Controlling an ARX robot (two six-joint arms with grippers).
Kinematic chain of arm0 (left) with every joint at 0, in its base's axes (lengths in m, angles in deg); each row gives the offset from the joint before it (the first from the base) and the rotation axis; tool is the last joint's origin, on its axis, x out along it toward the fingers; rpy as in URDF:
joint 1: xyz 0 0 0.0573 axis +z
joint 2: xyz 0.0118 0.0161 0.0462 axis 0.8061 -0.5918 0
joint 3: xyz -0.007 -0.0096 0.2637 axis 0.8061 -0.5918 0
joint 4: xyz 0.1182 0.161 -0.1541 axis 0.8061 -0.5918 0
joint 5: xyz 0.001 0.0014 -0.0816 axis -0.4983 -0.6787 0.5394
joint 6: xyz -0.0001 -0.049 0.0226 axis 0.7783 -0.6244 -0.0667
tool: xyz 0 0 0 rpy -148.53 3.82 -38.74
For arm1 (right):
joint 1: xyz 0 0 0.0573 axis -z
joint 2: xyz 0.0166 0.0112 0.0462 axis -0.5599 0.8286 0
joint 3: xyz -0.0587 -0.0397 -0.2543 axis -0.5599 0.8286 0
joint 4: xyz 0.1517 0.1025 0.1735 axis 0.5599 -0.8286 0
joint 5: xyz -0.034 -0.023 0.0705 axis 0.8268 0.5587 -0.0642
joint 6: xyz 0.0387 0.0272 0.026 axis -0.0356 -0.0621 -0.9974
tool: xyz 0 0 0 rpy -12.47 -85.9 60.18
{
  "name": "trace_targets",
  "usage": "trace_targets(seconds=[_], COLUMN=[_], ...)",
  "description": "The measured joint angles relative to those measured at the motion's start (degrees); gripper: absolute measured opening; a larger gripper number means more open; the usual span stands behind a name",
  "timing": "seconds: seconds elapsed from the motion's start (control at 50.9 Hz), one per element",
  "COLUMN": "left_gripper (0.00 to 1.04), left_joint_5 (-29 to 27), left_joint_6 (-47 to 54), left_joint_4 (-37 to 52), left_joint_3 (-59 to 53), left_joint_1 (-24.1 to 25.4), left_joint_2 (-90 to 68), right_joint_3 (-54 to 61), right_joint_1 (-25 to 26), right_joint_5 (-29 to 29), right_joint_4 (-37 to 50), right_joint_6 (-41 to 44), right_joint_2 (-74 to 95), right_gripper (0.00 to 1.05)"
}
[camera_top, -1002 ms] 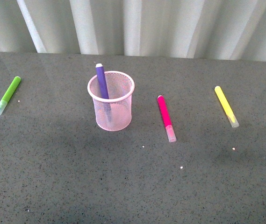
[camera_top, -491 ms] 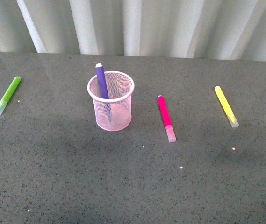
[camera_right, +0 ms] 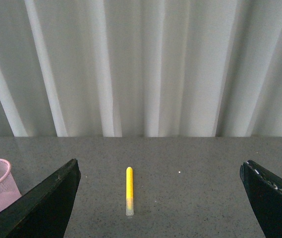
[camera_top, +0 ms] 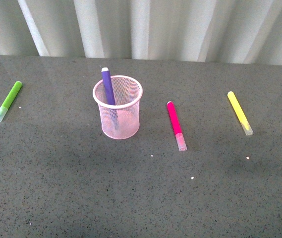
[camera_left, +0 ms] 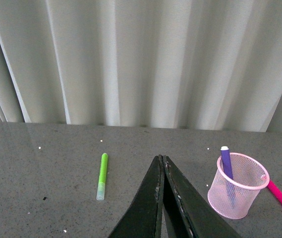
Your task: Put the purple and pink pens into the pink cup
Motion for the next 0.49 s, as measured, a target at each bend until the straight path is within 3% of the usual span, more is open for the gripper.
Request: trace_targets(seconds=[0.098,0.236,0.491], left_gripper=[0.04,0.04,0.04], left_joint_5=[0.00,-0.04,0.00], left_joint_6=[0.00,0.00,0.02], left_joint_4=[-1.11,-10.67,-11.10], left_joint_3=[0.00,0.02,0.02], left_joint_1=[0.00,0.00,0.00], left_joint_2=[1.09,9.22,10.73], right_joint_3=[0.00,0.00,0.00], right_joint_1=[0.00,0.00,0.00], right_joint_5=[0.00,0.02,0.00], right_joint_4=[0.00,0.00,0.00], right_joint_6=[0.00,0.00,0.00], right_joint_2=[0.00,0.00,0.00], right_gripper=[0.98,0.98,0.98])
